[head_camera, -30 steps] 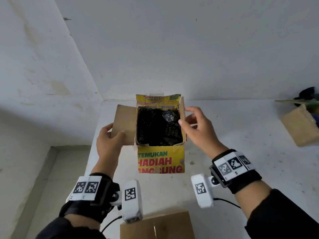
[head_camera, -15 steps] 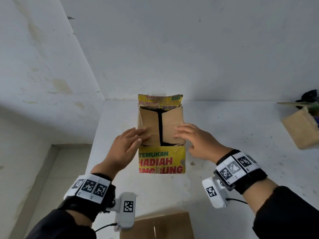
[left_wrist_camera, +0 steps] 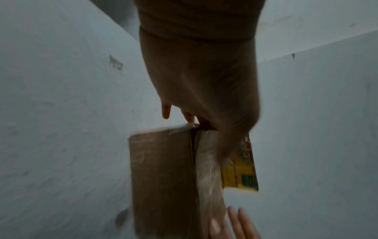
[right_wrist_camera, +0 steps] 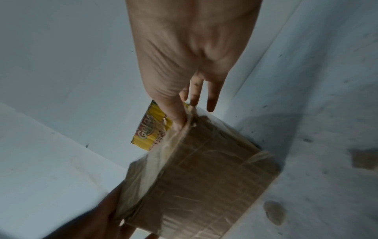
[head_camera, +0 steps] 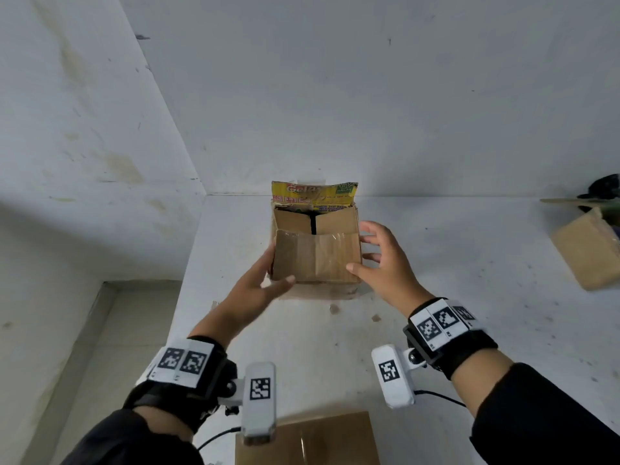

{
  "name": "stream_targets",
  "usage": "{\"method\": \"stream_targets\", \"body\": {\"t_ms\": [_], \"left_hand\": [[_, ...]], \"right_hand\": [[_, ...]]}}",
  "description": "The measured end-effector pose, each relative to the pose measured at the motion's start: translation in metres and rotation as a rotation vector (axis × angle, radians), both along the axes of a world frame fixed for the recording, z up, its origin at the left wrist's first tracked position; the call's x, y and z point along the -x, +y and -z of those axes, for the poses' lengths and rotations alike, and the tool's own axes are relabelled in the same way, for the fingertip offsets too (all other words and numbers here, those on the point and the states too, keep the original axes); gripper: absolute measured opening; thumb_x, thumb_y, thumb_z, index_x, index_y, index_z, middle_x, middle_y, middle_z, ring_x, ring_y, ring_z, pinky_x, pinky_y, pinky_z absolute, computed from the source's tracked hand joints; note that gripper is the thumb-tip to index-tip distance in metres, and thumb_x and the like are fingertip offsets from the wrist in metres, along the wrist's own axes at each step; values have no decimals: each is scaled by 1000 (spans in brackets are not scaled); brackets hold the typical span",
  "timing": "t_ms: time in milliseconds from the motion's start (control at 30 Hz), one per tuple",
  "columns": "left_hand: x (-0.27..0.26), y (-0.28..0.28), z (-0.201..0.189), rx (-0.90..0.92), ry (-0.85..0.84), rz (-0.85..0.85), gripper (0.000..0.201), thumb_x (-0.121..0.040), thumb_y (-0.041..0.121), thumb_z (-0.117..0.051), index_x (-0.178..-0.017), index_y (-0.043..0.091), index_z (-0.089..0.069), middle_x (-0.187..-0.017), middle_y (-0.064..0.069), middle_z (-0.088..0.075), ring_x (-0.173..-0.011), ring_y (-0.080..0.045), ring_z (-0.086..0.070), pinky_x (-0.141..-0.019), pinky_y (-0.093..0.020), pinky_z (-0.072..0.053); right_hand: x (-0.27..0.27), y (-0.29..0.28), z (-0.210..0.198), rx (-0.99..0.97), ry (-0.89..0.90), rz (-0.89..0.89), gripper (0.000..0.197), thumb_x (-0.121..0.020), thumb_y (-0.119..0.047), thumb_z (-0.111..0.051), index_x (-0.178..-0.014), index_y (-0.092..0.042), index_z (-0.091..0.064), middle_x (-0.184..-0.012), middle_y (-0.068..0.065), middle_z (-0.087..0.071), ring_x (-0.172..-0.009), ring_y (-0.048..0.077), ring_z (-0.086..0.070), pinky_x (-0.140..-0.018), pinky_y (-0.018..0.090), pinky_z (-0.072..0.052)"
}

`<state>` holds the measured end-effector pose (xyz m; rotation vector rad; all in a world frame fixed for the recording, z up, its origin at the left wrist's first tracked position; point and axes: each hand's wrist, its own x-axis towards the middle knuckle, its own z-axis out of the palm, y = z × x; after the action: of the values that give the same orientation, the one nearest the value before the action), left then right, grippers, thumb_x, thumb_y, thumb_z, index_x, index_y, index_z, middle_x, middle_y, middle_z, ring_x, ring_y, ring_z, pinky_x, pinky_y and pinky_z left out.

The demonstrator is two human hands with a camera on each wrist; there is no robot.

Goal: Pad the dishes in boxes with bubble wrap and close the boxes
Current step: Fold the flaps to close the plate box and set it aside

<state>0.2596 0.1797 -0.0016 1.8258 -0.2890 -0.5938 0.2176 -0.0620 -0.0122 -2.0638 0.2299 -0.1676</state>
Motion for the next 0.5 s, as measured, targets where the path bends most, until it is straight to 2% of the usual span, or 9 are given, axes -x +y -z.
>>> {"method": "stream_targets", "body": {"t_ms": [67, 133, 167, 200, 267, 333, 400, 433, 500], "left_hand": [[5, -7, 11, -76, -193, 22, 77, -94, 7, -53, -149, 37, -7, -155, 16, -20, -139, -4, -27, -103, -8, -32], [10, -14, 16, -109, -268, -21, 82, -94, -1, -47, -145, 36, 5, -157, 14, 1, -144, -2, -5, -112, -9, -19], [11, -16, 17, -103, -260, -51, 82, -94, -1, -46, -145, 35, 7, -158, 12, 3, -145, -2, -2, -113, -12, -16], [11, -17, 20, -86, -235, -83, 82, -94, 0, -47, -146, 34, 6, -159, 9, -1, -145, -5, -6, -116, -17, -17], [9, -16, 20, -60, -166, -133, 83, -93, 1, -49, -149, 32, 3, -159, 6, -14, -144, -11, -19, -117, -31, -23], [7, -14, 19, -32, -126, -135, 85, -92, 0, -51, -150, 31, 2, -158, 9, -16, -143, -10, -24, -116, -34, -27], [6, -13, 18, -6, -108, -125, 89, -91, -1, -53, -149, 32, 6, -157, 11, -13, -142, -4, -21, -116, -36, -29], [5, -12, 17, 8, -104, -126, 92, -91, -2, -53, -149, 34, 9, -157, 11, -11, -141, -1, -19, -115, -38, -30], [5, -11, 17, 20, -103, -139, 98, -89, -3, -54, -146, 41, 12, -157, 11, -12, -140, 1, -18, -112, -42, -34]], "right_hand": [[-5, 3, -4, 25, 71, -18, 82, -77, -6, -74, -142, -22, -28, -143, -1, -29, -122, 8, -38, -100, 28, -41], [-12, 4, -9, 55, 150, -48, 97, -74, -7, -76, -147, -24, -14, -147, 0, -16, -133, 15, -27, -109, 35, -35], [-18, 3, -13, 79, 175, -59, 106, -72, -6, -77, -149, -26, -7, -149, -1, -10, -138, 17, -20, -112, 33, -29], [-25, 1, -18, 105, 180, -64, 113, -70, -5, -79, -149, -27, -1, -151, -1, -5, -141, 17, -12, -111, 29, -25], [-42, -2, -29, 154, 111, -60, 120, -67, -4, -80, -149, -27, 5, -154, -2, 0, -143, 14, -6, -110, 26, -21], [-60, -5, -40, 153, 22, -59, 117, -68, -4, -79, -149, -28, 1, -156, -4, -7, -141, 11, -14, -107, 22, -26], [-73, -8, -48, 162, -14, -97, 103, -72, -7, -76, -148, -30, -11, -151, -8, -28, -128, 6, -36, -93, 13, -35], [-77, -9, -49, 200, -18, -127, 92, -74, -9, -75, -145, -30, -21, -143, -9, -41, -119, 7, -45, -88, 13, -38], [-80, -8, -49, 288, -36, -181, 68, -76, -10, -72, -135, -25, -41, -123, -7, -58, -108, 11, -55, -92, 26, -45]]}}
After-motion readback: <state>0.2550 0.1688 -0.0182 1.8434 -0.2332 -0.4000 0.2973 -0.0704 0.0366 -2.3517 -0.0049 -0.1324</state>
